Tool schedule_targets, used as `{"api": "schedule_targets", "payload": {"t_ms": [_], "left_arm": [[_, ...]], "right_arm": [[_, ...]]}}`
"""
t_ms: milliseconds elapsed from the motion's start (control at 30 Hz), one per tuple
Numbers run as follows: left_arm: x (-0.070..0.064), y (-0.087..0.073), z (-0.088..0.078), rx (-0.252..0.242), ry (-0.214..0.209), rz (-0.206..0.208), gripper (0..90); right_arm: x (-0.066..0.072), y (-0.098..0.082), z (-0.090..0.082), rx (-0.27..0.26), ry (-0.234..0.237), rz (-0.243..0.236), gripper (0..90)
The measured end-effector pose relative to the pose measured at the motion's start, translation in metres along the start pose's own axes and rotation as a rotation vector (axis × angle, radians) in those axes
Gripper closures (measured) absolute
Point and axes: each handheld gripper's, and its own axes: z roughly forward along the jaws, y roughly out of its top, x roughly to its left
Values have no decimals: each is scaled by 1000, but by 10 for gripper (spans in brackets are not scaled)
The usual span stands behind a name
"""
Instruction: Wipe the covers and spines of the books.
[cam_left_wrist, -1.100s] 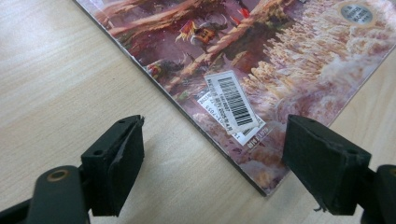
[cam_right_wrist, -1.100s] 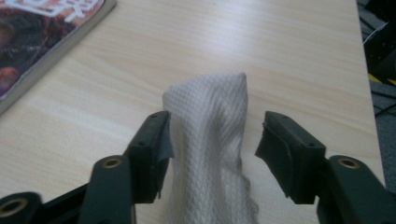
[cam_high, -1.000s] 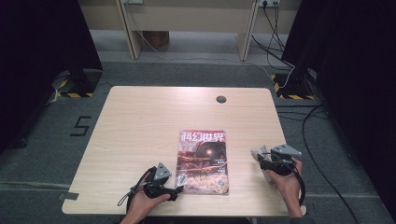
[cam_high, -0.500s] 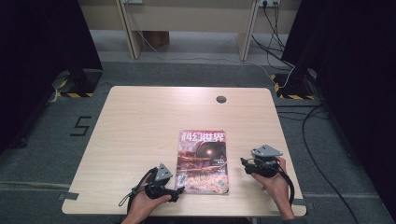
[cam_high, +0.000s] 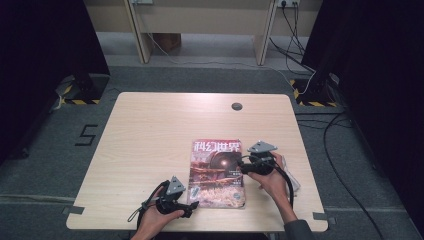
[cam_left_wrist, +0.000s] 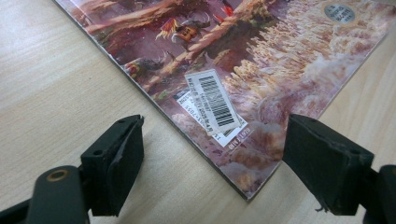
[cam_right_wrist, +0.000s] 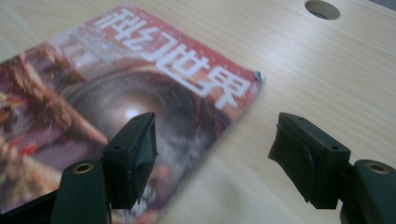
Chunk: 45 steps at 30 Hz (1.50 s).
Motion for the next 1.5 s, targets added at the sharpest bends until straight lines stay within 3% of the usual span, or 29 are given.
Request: {"api": "schedule_targets", "payload": {"t_ms": [100,167,433,700,833,1033,1267,1500], "left_arm": [[0,-1,0,-3,-1,0,196],[0,0,0,0,-2,3,198],[-4,-1,0,4,-3,25,199],[-5,-1,1,6,2,29,198],[-5,-1,1,5,4,33,195],[-4,0,1,6,2,26,191],[2,1,-1,27,9,16,174],[21,1,-11,65,82,4,140]], "right_arm": [[0,17,15,18,28,19,274],[0,28,28,68,79,27,263],[-8,51,73,111,59,36,268],[-14,55,92,149,42,65,274],[-16,55,101,154,67,86,272],[-19,56,111,149,105,125,251],[-20,50,107,136,118,140,250],[-19,37,91,140,107,133,235]]}}
